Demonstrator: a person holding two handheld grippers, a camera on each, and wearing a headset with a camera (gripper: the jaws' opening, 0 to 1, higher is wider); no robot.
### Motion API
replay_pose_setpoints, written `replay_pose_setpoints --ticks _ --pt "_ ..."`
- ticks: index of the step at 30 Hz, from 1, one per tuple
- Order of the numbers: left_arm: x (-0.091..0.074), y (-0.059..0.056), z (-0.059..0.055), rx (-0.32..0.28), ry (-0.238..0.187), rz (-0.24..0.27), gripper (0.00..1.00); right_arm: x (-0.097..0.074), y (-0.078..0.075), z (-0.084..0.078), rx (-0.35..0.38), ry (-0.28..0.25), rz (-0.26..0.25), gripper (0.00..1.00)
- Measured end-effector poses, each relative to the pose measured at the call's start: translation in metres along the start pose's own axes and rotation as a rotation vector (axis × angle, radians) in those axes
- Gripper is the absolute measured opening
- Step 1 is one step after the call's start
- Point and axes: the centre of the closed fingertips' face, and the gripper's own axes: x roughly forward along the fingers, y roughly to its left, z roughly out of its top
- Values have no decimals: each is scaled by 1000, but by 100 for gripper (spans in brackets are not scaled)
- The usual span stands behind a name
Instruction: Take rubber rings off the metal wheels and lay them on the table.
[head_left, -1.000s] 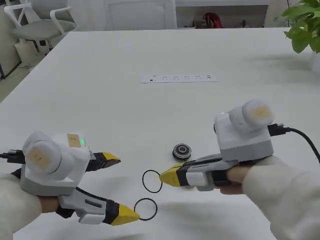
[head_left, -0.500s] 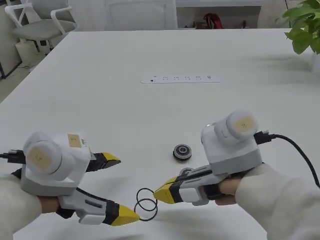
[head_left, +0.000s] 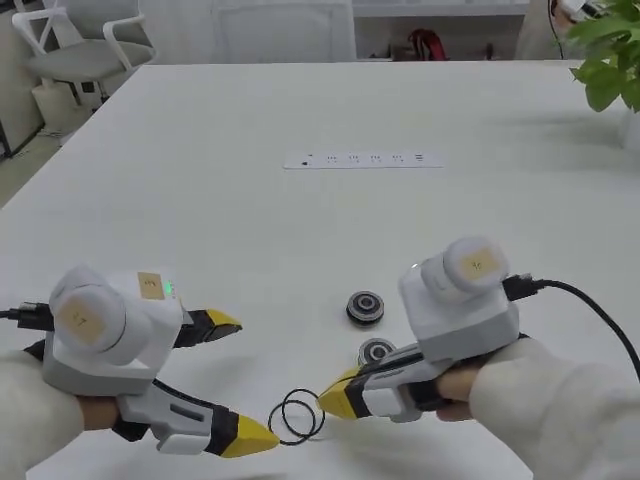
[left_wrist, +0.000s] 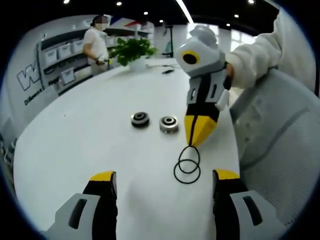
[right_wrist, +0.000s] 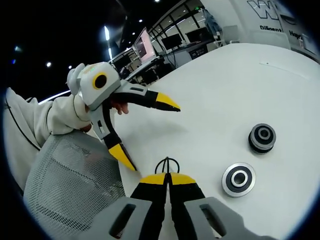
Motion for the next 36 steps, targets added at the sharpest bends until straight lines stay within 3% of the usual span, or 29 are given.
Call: replay_pose_setpoints --ticks 19,36 --pt "0 -1 -1 -1 3 -1 80 -3 -16 -4 42 -1 -58 0" --pt "-1 0 -1 -2 5 4 79 -8 -24 -1 13 -8 -94 3"
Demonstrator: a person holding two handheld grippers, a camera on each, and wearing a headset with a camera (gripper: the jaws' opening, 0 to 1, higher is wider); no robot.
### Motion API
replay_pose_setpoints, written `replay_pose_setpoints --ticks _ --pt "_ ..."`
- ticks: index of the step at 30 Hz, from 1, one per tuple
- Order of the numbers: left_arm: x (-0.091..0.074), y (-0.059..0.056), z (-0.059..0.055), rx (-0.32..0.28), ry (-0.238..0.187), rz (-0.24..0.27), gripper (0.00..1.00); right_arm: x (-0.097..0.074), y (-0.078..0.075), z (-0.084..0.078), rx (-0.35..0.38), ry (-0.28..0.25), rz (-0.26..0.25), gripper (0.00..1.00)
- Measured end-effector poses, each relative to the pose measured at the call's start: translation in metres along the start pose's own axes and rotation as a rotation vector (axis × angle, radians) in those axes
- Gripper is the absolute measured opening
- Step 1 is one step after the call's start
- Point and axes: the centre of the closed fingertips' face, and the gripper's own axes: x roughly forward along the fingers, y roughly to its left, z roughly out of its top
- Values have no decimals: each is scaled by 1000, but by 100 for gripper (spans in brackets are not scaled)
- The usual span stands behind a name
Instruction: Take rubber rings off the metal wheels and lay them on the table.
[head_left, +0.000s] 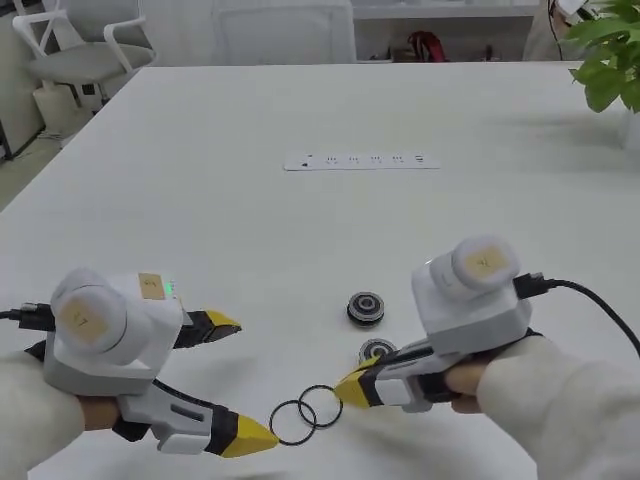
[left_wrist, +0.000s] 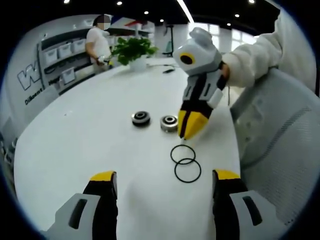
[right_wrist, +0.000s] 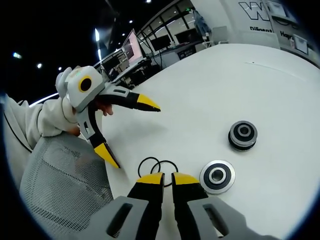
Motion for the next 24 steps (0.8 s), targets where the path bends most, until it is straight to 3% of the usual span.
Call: replay_pose_setpoints --ticks 17,24 --pt "0 1 -1 0 6 0 78 -22 -18 24 22 -111 -37 5" --pt "0 1 -1 0 7 0 78 -33 -32 31 44 -159 -76 6"
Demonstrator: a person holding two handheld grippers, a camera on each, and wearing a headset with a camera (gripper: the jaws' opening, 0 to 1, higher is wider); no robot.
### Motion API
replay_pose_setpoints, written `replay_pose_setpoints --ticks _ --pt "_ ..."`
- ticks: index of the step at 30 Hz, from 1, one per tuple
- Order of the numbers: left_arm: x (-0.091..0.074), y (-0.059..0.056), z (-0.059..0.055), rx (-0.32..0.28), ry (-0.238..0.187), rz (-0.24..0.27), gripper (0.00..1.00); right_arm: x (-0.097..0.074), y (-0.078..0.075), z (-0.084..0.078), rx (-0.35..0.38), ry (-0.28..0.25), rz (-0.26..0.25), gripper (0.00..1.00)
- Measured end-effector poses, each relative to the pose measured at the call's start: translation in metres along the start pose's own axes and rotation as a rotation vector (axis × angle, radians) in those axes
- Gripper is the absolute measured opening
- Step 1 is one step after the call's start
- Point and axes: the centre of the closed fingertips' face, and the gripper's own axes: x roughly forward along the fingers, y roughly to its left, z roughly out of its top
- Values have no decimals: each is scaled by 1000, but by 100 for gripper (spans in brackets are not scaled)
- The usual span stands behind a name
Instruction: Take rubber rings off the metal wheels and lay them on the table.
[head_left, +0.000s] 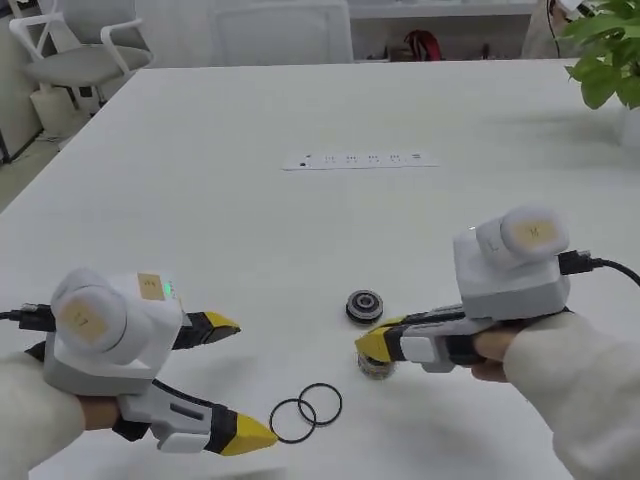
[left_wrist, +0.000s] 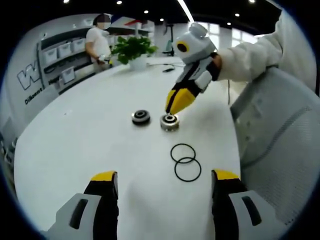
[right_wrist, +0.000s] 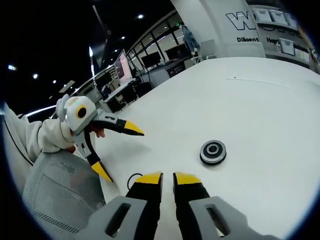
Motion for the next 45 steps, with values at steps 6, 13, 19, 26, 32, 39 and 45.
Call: replay_pose_setpoints --ticks 6,13,19,26,32,39,45 --pt "2 0 5 -10 -16 -1 77 -5 -11 3 33 -28 -26 6" --pt "1 7 21 -30 -64 23 76 -7 -19 3 48 -37 -48 6" --pt "5 8 39 -3 -89 22 73 -8 -25 1 59 -43 -65 6" --pt "6 21 62 23 -123 33 71 -12 -35 3 64 -70 -90 9" --pt "11 37 75 68 -125 61 64 -13 -42 2 59 -77 -117 13" --pt "29 49 90 107 -137 64 53 -14 -53 4 37 -96 -154 15" --pt "46 59 94 132 -132 74 42 -16 -62 7 14 -114 -195 15"
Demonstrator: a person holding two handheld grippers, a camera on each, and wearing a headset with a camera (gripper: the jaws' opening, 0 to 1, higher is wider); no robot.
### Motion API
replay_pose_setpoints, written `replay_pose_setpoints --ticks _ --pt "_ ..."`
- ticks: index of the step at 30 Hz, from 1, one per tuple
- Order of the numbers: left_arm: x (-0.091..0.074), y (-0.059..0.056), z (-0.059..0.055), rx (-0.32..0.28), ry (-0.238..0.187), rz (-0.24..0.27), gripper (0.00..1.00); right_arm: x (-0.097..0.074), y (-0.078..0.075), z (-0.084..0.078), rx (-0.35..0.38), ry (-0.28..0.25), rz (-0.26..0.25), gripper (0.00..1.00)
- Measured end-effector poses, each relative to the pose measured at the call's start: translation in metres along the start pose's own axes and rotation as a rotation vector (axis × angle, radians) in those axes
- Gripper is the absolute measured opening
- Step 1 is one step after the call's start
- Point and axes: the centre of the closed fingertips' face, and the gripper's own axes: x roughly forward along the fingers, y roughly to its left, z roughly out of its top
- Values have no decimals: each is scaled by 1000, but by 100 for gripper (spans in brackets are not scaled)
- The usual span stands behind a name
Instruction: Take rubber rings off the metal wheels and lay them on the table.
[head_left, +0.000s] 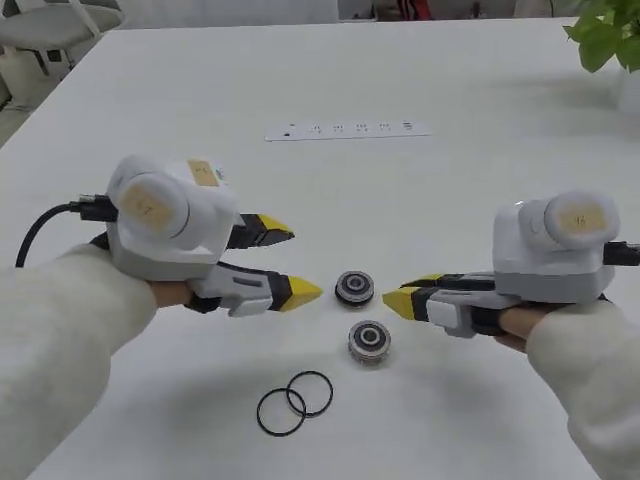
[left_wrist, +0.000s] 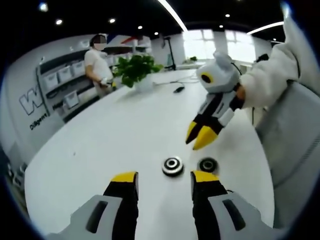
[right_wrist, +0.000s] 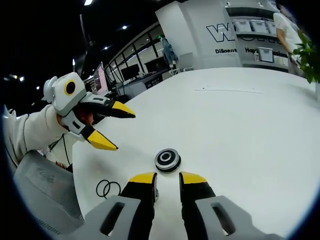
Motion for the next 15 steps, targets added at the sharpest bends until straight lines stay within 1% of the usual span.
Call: replay_pose_setpoints --ticks 2,4,6,10,12,15 --pt "5 2 0 -5 1 0 38 2 -1 0 -16 2 -2 16" --pt "11 2 0 -18 -7 -7 36 6 -3 -2 -28 11 -5 16" --pt "17 0 1 -24 -16 -24 35 9 -1 -3 -38 11 4 17" --pt "29 -6 3 -4 -14 -55 33 13 1 -4 -56 18 6 18" --pt "34 -9 3 4 -9 -68 32 15 0 -4 -79 20 0 19" --pt "39 -11 2 11 2 -84 28 16 -2 -3 -83 16 1 20"
